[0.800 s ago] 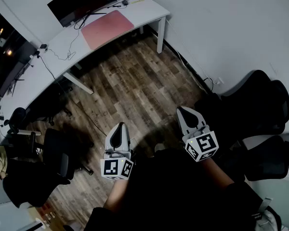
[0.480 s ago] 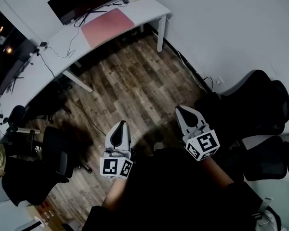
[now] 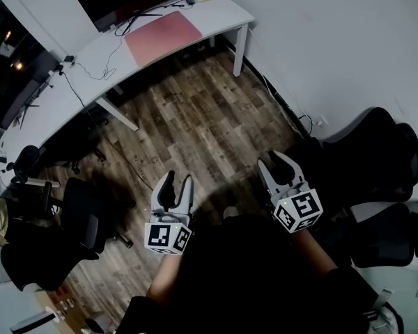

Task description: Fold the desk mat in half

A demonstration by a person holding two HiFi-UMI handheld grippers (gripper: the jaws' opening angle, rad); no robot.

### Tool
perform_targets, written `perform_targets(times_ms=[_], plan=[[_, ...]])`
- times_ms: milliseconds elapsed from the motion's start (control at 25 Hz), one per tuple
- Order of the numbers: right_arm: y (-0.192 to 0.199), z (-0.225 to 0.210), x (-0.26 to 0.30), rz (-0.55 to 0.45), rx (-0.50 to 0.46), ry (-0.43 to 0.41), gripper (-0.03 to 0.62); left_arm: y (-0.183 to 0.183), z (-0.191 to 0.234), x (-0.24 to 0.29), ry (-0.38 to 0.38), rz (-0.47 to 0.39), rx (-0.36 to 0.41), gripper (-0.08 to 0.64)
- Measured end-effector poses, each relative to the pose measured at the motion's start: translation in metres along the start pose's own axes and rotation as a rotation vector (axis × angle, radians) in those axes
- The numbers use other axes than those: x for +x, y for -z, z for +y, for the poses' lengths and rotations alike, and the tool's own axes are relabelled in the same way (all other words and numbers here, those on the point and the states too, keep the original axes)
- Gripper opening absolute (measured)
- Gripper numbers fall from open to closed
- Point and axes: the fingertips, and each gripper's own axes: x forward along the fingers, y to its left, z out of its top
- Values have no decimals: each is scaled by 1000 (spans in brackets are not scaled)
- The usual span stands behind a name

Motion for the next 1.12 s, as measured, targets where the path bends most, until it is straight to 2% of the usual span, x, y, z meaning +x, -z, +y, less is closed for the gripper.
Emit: perform_targets(times_ms=[40, 80, 160, 240, 440, 680, 880, 1120], plan=[[0, -4, 0, -4, 9, 23, 191, 3, 1, 1, 5, 12, 6, 233], [0, -8, -1, -8, 14, 45, 247, 5, 2, 2, 0, 18, 17, 291], [2, -15, -1, -7, 8, 77, 282, 6, 8, 2, -31, 19, 40, 339], [4, -19, -1, 0, 5, 86, 325, 4, 16, 2, -72, 10, 46, 356], [9, -23, -1, -3, 22, 40, 328, 2, 23, 1, -127, -4, 30, 360], [19, -21, 5, 30, 48, -44, 327, 14, 15, 6, -114, 39, 33, 359], [28, -31, 18, 53, 83, -40, 327, 22, 19, 14, -111, 72, 11, 359], [22, -46, 49, 70, 60, -42, 327, 12, 40, 54, -114, 51, 15, 359]])
